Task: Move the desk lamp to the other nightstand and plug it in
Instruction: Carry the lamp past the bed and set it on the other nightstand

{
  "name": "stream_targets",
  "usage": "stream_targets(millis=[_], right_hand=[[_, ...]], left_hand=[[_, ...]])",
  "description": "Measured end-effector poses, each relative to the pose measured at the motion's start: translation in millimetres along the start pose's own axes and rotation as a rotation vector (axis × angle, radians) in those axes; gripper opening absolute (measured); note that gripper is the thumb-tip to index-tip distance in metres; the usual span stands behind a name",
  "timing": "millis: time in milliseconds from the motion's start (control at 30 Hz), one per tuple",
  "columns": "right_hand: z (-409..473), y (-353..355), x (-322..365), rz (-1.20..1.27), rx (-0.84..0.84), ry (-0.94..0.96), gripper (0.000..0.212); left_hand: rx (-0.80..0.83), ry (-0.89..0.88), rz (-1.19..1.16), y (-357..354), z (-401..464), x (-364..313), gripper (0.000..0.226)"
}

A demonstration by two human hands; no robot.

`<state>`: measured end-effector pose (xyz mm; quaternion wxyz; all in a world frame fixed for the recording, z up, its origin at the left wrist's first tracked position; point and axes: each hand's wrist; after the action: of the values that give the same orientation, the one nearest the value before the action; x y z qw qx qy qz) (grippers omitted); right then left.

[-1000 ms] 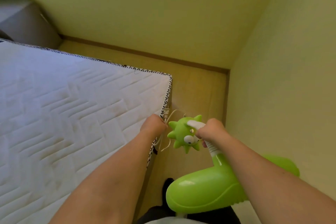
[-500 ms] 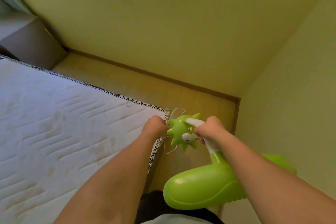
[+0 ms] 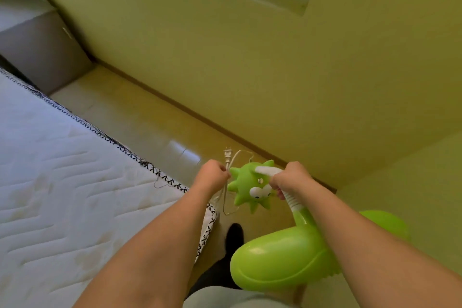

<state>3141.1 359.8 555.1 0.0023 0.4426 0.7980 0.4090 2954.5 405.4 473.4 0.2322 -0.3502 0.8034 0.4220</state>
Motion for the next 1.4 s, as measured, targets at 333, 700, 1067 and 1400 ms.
stream_targets(millis=[333, 700, 1067, 1400], right_hand=[[125.8, 55.3, 134.7, -0.131, 0.103, 0.136, 0.045], [241.9, 68.0, 315.2, -0.439, 0.248, 0.361, 0.03], [277.0, -3.9, 515.8, -0.623, 0.361, 0.587, 0.033], [290.5, -134.4, 733.6, -0.698, 0.43, 0.603, 0.026]], left_hand=[[-0.132, 0.119, -0.11, 69.5, 130.4, -66.0, 0.027], [-0.409, 0.325, -0.336, 164.2, 236.9, -84.6, 0.011], [-0.605, 0.513, -0.474, 296.4, 299.9, -35.3, 0.031], [-0.649, 0.628, -0.507, 493.7, 384.9, 58.0, 0.043]])
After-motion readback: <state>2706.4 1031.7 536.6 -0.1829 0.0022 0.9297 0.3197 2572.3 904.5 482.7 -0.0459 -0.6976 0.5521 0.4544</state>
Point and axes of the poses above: each hand's wrist, its own z-axis towards the middle knuckle, its own y-axis out of the back of the hand, x = y × z, and after that the axes turned 8 degrees about -z, right-handed
